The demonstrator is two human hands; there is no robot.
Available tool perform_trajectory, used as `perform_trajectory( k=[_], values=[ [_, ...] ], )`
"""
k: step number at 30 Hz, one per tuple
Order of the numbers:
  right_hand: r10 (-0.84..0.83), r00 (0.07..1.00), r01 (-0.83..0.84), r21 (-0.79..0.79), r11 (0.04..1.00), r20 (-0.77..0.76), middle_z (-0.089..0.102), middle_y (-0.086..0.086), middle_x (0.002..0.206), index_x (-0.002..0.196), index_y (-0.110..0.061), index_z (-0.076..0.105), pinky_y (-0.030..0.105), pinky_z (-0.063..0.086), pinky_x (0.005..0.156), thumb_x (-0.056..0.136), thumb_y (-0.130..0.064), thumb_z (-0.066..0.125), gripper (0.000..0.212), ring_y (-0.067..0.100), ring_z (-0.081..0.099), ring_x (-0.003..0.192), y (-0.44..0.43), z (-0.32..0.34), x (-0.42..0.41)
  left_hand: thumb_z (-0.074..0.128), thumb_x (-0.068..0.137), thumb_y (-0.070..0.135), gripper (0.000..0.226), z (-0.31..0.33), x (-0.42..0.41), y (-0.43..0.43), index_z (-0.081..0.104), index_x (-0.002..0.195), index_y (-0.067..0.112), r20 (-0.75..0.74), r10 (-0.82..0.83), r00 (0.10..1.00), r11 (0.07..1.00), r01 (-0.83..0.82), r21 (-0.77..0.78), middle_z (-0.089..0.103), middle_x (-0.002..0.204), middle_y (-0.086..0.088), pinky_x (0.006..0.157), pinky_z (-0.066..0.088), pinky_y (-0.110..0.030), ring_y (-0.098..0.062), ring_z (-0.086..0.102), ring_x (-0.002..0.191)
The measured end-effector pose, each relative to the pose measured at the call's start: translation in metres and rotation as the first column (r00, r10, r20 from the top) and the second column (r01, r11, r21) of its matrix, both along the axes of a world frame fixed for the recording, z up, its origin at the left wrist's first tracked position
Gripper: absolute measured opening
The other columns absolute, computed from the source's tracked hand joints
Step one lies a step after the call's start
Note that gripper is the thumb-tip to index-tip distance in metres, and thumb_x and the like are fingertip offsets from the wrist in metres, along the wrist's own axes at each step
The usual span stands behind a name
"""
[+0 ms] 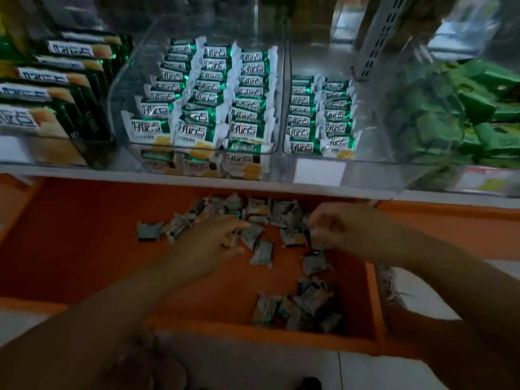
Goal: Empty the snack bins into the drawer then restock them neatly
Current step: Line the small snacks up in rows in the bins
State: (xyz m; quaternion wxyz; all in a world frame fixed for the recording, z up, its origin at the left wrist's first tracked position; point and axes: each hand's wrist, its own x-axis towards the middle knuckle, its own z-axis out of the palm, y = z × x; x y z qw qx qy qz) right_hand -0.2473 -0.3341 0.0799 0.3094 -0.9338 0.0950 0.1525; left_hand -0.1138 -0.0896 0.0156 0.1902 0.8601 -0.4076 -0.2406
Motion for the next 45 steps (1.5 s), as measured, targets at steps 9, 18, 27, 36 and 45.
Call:
perform_trajectory(
  k=[9, 18, 27, 36, 45],
  values=[
    [-0.427, 0.848, 0.485, 0.134, 0.864, -0.315, 0.053, 0.016, 0.134, 0.135, -0.011, 0.049, 0.04, 0.049, 0.096, 0.093, -0.012, 0.062, 0.045, 0.03, 0.056, 0.116, -0.023, -0.229, 0.012, 0.066, 0.093, 0.028, 0.069, -0.13, 0.03, -0.032, 0.03, 0.151, 0.021, -0.255, -0.039, 0.966, 0.956, 0.111, 0.273, 0.037, 0.152, -0.009, 0.092, 0.034, -0.021, -0.023, 0.042, 0.132],
    [-0.435, 0.878, 0.375, -0.28, 0.884, -0.2, 0.004, 0.001, 0.16, 0.152, -0.041, 0.014, 0.054, 0.01, 0.119, 0.083, -0.057, 0.063, 0.086, 0.037, 0.005, 0.147, -0.053, -0.393, 0.029, 0.066, 0.092, 0.03, 0.07, -0.216, 0.025, -0.078, 0.03, 0.152, 0.027, -0.291, -0.024, 0.956, 0.979, 0.082, 0.189, 0.029, 0.154, -0.014, 0.108, 0.037, -0.039, -0.036, 0.038, 0.134],
    [-0.547, 0.828, 0.536, -0.114, 0.837, -0.121, 0.018, 0.01, 0.152, 0.142, -0.03, 0.042, 0.039, 0.029, 0.109, 0.087, -0.046, 0.064, 0.062, 0.034, 0.023, 0.137, 0.002, -0.307, 0.021, 0.071, 0.088, 0.031, 0.077, -0.241, 0.007, -0.071, 0.029, 0.152, 0.019, -0.263, 0.106, 0.959, 0.974, -0.047, 0.221, 0.014, 0.159, -0.013, 0.117, 0.024, -0.038, -0.032, 0.021, 0.144],
    [-0.467, 0.822, 0.494, 0.0, 0.87, -0.327, 0.009, 0.01, 0.151, 0.147, -0.035, 0.032, 0.042, 0.036, 0.111, 0.077, -0.05, 0.075, 0.084, 0.035, 0.027, 0.138, 0.001, -0.316, 0.044, 0.072, 0.085, 0.006, 0.041, -0.239, 0.025, -0.057, 0.05, 0.118, -0.002, -0.373, 0.298, 0.879, 0.952, -0.246, 0.182, 0.059, 0.114, -0.022, 0.064, 0.031, -0.025, -0.03, 0.057, 0.105],
    [-0.411, 0.874, 0.465, 0.198, 0.863, -0.26, 0.036, 0.005, 0.126, 0.114, -0.028, 0.057, 0.03, 0.047, 0.091, 0.071, -0.029, 0.084, 0.051, 0.017, 0.047, 0.111, 0.015, -0.302, 0.046, 0.076, 0.083, 0.01, 0.057, -0.226, 0.027, -0.06, 0.052, 0.135, 0.01, -0.466, 0.364, 0.806, 0.931, -0.304, 0.203, 0.055, 0.137, -0.01, 0.076, 0.038, -0.018, -0.024, 0.053, 0.122]
  ],
)
